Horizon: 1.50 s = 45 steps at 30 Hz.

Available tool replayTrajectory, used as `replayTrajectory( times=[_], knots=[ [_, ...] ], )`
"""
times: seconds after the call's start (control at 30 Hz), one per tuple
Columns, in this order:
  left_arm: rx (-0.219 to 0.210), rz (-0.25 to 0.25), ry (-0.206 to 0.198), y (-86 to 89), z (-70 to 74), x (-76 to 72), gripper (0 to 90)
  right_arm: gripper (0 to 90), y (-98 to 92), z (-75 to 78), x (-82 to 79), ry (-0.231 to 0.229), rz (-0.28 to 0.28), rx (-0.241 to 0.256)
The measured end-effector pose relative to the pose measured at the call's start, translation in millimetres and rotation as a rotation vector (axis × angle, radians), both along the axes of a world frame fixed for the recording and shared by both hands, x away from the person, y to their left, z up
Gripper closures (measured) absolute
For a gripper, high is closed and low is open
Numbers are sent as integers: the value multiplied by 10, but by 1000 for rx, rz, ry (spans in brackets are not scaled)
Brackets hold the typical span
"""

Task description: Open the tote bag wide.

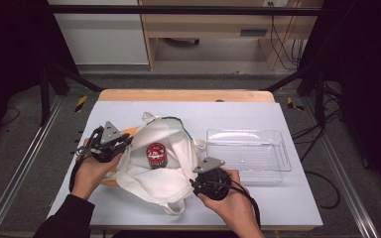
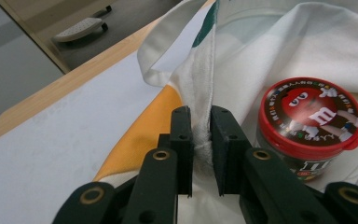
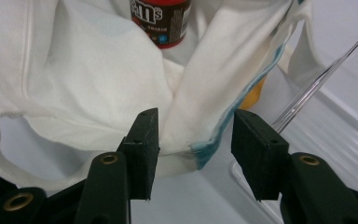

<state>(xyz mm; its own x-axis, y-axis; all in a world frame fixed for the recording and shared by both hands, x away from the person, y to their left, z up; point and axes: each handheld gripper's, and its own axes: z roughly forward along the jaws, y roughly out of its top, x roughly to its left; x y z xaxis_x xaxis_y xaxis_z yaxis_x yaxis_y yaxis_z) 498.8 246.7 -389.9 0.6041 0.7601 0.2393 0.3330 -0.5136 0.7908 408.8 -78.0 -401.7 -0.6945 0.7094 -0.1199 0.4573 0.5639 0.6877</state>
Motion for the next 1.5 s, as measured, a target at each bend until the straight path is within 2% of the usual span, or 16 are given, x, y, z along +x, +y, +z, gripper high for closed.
replayTrajectory(
  times=[0.13,0.2,0.27,0.47,0.73,0.97,1.07,1.23,1.33,1.43,1.5],
  knots=[
    [-4,1,14,42,-35,9,809,538,-27,-118,-38,22,-2,8],
    [-5,1,3,51,-53,16,811,538,-34,-166,-45,28,-6,8],
    [-5,8,19,66,-76,14,814,545,-43,-204,-48,29,-9,5],
    [-1,27,37,137,-169,41,818,617,-84,-313,-51,39,-9,-7],
    [8,52,47,214,-241,71,819,714,-124,-443,-63,48,0,5],
    [-2,68,60,265,-337,93,820,788,-155,-459,-76,49,-5,10],
    [-19,66,52,268,-321,74,818,812,-186,-450,-88,51,-7,19],
    [-21,58,46,240,-291,61,808,837,-197,-422,-110,41,-8,16],
    [-23,58,47,248,-295,70,774,837,-200,-446,-102,46,-12,21],
    [-26,53,53,259,-308,89,698,830,-191,-461,-95,46,-10,24],
    [-33,51,66,274,-316,107,690,813,-198,-462,-84,50,-9,36]
  ],
)
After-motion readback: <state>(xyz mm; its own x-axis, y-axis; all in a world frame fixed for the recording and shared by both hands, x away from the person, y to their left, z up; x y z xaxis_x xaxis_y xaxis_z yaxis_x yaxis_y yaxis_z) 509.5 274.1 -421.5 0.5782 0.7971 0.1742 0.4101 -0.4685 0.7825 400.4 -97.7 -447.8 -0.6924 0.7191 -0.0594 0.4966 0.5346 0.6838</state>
